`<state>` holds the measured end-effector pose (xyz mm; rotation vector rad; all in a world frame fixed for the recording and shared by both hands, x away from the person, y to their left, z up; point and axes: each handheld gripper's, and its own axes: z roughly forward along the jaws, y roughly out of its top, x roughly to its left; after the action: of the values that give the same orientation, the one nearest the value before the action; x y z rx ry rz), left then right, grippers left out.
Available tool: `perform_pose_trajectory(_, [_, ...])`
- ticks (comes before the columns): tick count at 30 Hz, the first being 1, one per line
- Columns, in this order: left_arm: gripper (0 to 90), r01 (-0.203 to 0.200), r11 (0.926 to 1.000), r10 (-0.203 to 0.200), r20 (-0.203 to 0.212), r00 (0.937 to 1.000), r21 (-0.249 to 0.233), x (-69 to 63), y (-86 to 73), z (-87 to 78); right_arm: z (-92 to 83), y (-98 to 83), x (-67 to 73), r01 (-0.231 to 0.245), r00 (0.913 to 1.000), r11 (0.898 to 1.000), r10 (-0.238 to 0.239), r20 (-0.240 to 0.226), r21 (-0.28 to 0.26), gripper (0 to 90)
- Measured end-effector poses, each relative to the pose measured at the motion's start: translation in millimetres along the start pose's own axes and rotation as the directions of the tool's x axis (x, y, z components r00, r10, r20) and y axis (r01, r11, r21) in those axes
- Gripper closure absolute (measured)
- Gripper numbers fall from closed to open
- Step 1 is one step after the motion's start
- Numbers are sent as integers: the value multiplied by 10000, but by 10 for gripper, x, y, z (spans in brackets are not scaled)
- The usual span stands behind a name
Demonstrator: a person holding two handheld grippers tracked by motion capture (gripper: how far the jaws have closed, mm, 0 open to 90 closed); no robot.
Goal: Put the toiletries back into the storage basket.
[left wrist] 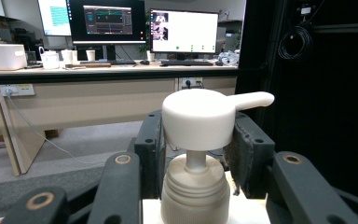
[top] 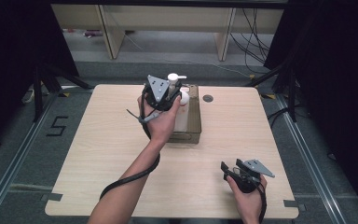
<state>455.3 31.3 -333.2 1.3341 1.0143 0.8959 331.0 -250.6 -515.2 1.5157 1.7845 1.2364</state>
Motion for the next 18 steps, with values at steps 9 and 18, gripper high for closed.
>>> perform_pose_trajectory(9, [594, -47, 9998, 48, -30, 10000, 167, -3, -79, -8, 16, -5, -1, -1, 10000, 10000, 1, -55, -10, 334])
perform_pose_trajectory(18, [594, -61, 9996, 62, -34, 10000, 288, -6, -146, -12, 22, -7, 0, -19, 10000, 10000, 19, -19, -68, 334])
